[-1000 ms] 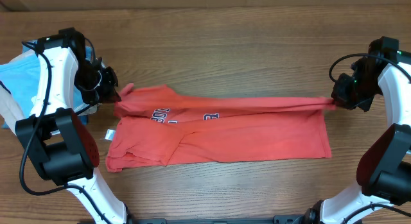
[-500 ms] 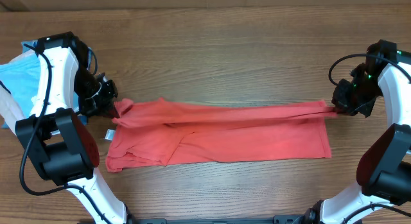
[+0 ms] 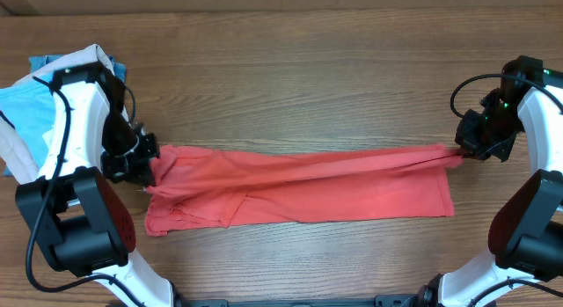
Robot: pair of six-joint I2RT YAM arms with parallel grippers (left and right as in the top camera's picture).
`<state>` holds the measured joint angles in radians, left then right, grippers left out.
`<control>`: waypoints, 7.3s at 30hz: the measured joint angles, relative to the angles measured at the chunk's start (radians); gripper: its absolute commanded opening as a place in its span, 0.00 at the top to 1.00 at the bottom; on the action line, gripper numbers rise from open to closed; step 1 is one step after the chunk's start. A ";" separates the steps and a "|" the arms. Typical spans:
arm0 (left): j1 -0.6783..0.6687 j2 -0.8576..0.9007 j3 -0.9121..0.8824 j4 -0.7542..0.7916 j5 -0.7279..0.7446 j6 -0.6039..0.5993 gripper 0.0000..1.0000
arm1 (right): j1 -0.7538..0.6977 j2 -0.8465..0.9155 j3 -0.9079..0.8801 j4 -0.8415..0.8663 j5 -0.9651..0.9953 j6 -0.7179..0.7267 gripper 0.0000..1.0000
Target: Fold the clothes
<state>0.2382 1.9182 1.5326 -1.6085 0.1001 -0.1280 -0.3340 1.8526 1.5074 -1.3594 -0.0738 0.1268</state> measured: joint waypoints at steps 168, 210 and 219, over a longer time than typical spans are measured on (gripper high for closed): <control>-0.075 0.000 -0.026 0.330 0.248 0.008 0.70 | 0.803 -0.019 -0.013 0.053 -0.023 -0.105 0.64; -0.278 0.000 -0.378 0.560 0.177 0.132 0.50 | 0.647 -0.019 -0.011 0.076 0.126 0.027 0.59; -0.278 -0.032 -0.429 0.653 0.205 0.126 0.96 | 0.641 -0.019 -0.011 0.076 0.126 0.030 0.59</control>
<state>-0.0399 1.8858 1.1038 -0.9550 0.3050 -0.0025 0.3073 1.8339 1.4967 -1.2835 0.0525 0.1570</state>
